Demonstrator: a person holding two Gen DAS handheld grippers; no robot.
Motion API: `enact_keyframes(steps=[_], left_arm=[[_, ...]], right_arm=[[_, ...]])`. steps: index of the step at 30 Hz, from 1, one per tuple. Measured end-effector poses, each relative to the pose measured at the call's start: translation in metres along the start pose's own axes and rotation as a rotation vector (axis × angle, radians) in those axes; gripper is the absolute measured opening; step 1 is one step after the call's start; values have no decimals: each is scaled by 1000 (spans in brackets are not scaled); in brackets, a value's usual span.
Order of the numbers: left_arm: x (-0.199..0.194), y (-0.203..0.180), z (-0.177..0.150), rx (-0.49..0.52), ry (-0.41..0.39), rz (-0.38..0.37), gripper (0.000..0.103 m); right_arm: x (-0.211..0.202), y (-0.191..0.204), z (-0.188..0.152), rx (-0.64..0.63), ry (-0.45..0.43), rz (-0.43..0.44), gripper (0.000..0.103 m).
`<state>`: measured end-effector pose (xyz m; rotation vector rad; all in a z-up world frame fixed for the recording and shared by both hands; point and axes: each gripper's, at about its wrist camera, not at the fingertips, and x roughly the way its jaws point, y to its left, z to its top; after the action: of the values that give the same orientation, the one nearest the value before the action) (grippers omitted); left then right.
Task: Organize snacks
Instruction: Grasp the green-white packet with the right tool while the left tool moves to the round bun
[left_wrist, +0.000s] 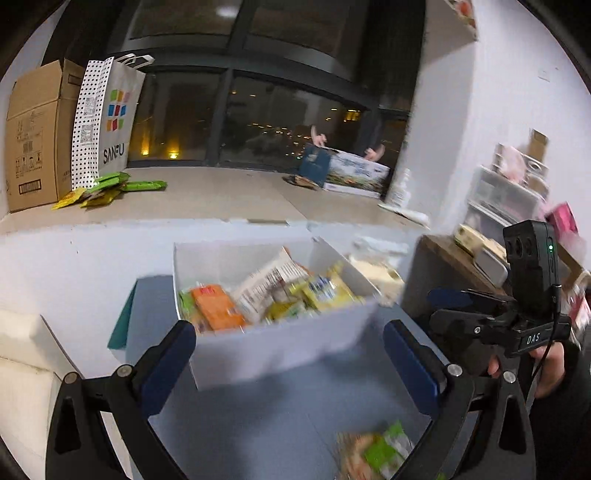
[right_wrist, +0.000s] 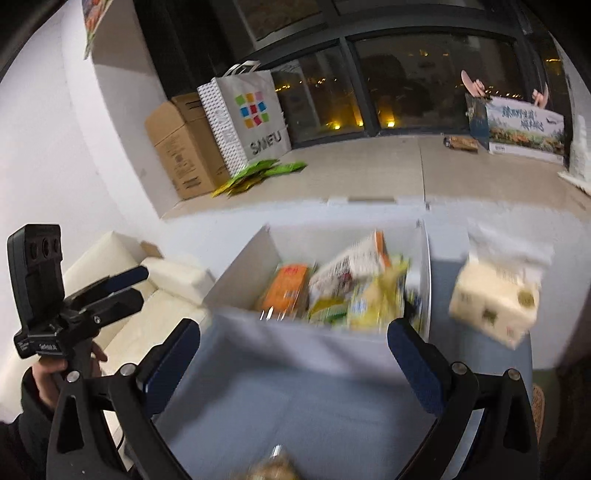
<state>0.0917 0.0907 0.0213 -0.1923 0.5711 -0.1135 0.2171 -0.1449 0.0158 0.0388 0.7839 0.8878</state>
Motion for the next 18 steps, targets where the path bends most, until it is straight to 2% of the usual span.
enact_keyframes(steps=[4, 7, 10, 16, 18], left_arm=[[-17, -12, -39, -1, 22, 3, 103], [-22, -14, -56, -8, 46, 7, 103], [-25, -15, -63, -20, 55, 3, 103], [-33, -25, -65, 42, 53, 28, 103], [-34, -27, -66, 58, 56, 28, 103]], right_arm=[[-23, 1, -59, 22, 55, -60, 103], [-26, -1, -99, 53, 152, -141, 103], [-23, 0, -134, 97, 232, -125, 103], [13, 21, -162, 19, 386, -150, 103], [28, 27, -168, -32, 447, -194, 103]])
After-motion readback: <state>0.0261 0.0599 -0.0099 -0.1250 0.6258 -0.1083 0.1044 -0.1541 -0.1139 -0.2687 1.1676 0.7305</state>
